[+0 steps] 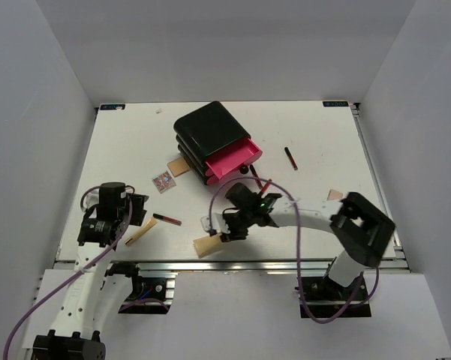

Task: Organize the makeup

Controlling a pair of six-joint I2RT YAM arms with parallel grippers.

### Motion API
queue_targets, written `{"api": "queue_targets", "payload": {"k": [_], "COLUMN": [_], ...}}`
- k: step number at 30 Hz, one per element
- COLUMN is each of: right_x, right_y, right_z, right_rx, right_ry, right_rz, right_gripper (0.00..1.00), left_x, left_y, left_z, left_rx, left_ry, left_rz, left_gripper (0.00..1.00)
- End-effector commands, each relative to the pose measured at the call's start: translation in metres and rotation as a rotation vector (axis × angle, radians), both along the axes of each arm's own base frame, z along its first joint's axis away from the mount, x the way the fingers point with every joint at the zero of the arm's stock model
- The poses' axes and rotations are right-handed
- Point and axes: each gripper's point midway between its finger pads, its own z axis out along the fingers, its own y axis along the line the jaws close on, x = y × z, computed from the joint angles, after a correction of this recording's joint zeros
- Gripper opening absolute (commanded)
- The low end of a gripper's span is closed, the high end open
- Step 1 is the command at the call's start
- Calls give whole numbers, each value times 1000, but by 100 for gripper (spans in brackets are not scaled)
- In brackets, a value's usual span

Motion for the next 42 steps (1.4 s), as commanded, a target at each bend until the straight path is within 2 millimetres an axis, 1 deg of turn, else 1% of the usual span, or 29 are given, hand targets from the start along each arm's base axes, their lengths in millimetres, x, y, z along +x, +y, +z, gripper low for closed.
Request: {"api": "queue_targets", "payload": {"k": [1,2,3,4,5,6,8,9,10,11,12,13,14,15,16,18,19,20,21,24,28,29,30,31,32,34,35,39,42], "right_x": [13,16,20,31,32,42,56,76,90,106,131,145,166,176,185,202,210,218,225,237,240,240,240,240,241,241,241,236,235], "right_y": [-13,-16,-17,-24,-23,-26,-27,-29,-31,-32,-41,-46,-54,-56,-57,-59,-58,-55,-57,-56,-54,-54,-53,-53,-54,-56,-56,-59,-60], "right_z": [65,81,98,141,155,168,194,208,215,215,232,236,232,236,248,245,253,245,244,243,241,236,236,234,232,228,227,219,217], "right_rx": [195,241,290,409,445,475,524,532,528,511,515,508,478,476,487,459,462,444,431,418,414,404,404,399,390,377,377,364,364], "right_ry": [-49,-62,-75,-143,-182,-222,-310,-394,-445,-475,-527,-551,-587,-619,-662,-717,-751,-745,-765,-773,-792,-780,-781,-782,-787,-783,-780,-756,-751], "right_rz": [97,108,111,121,126,102,65,22,-2,-23,-73,-93,-110,-110,-105,-87,-84,-80,-71,-45,0,7,16,19,27,30,35,52,52], "right_gripper": [1,1,1,1,1,0,0,0,0,0,0,0,0,0,0,1,2,3,4,8,11,13,15,18,29,41,50,57,61], "left_x": [-5,-12,-15,-27,-27,-34,-37,-34,-33,-33,-28,-28,-29,-28,-29,-31,-32,-33,-35,-38,-43,-45,-46,-48,-49,-50,-50,-47,-44], "left_y": [10,11,10,6,6,2,-3,-5,-10,-12,-13,-15,-16,-16,-17,-17,-16,-17,-17,-15,-14,-15,-15,-15,-15,-13,-12,-6,-4], "left_z": [-7,-10,-13,-30,-31,-43,-56,-64,-68,-74,-75,-79,-82,-83,-85,-88,-89,-90,-92,-93,-96,-97,-97,-99,-100,-99,-98,-93,-91], "left_rx": [-175,-176,-199,-212,-212,-213,-218,-223,-242,-249,-259,-267,-268,-270,-267,-264,-268,-271,-274,-274,-277,-279,-284,-285,-287,-282,-278,-252,-237], "left_ry": [83,136,176,322,323,418,490,516,531,543,527,544,556,557,566,574,575,573,574,572,570,572,568,574,574,571,570,563,567], "left_rz": [284,307,345,378,379,382,376,373,361,360,355,355,355,352,349,349,354,356,358,370,381,382,382,387,388,398,403,415,417], "left_gripper": [57,60,64,75,75,79,81,82,82,82,82,82,82,82,82,81,81,81,81,81,81,81,81,81,81,82,82,83,84]}}
